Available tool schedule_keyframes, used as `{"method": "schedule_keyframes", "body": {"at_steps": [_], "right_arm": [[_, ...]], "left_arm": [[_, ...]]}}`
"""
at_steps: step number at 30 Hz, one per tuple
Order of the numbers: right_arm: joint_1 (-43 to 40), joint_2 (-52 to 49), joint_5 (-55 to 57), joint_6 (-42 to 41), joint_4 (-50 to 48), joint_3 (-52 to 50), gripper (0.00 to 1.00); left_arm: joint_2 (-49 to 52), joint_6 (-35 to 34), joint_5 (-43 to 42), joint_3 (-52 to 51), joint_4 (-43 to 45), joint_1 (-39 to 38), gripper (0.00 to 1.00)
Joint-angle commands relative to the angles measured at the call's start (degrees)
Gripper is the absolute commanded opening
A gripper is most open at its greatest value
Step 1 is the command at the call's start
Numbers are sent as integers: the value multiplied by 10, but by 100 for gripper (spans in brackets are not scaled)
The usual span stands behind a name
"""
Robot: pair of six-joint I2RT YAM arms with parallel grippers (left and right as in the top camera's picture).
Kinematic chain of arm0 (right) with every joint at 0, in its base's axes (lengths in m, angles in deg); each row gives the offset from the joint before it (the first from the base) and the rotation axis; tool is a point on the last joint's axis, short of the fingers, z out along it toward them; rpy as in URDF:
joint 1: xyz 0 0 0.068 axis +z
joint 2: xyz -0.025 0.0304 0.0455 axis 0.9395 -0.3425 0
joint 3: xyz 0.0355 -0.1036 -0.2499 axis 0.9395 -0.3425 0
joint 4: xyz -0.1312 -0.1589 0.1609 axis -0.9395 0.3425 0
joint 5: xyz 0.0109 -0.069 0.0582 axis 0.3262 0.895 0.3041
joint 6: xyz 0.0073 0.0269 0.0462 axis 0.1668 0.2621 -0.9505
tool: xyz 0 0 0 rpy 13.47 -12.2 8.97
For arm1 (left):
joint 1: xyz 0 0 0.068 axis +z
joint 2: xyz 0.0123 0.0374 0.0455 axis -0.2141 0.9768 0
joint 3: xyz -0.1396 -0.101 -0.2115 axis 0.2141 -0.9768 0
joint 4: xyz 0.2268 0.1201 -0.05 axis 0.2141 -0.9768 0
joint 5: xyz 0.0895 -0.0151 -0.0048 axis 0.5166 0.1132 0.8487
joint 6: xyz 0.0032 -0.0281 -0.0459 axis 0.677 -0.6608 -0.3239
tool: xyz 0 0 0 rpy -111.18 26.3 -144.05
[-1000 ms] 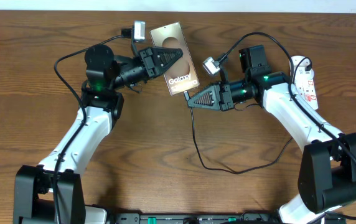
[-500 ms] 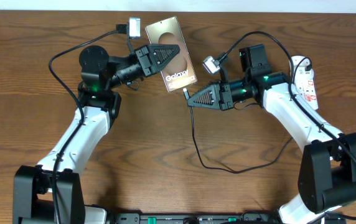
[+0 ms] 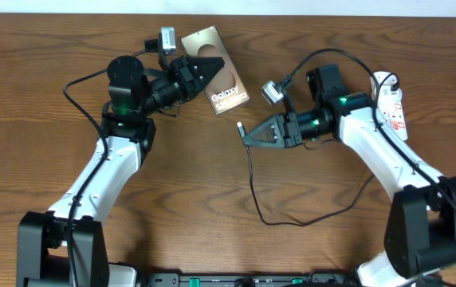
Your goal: Plug charger to phone and switch on socket
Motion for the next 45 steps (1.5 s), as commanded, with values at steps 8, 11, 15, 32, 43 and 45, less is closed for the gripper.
{"method": "schedule_keyframes", "body": {"at_steps": [8,11,15,32,43,45], "right_arm": [[-43,30,-18,125,73,1,1],[-42,30,-18,125,72,1,1],[-41,30,-18,125,69,1,1],[-40,30,-18,129,61,1,1],[-44,30,-18,129,56,1,1],[-44,30,-18,129,56,1,1]], "left_arm": [[-6,-15,-27,7,8,-21,8],[-6,-42,-23,7,8,-39,8],[-6,-61,-6,7,8,-59,7],[-6,-113,-6,7,9,-64,8],[-6,-126,-8,7,11,-64,8],[-6,-128,-12,7,23,-64,7]]}}
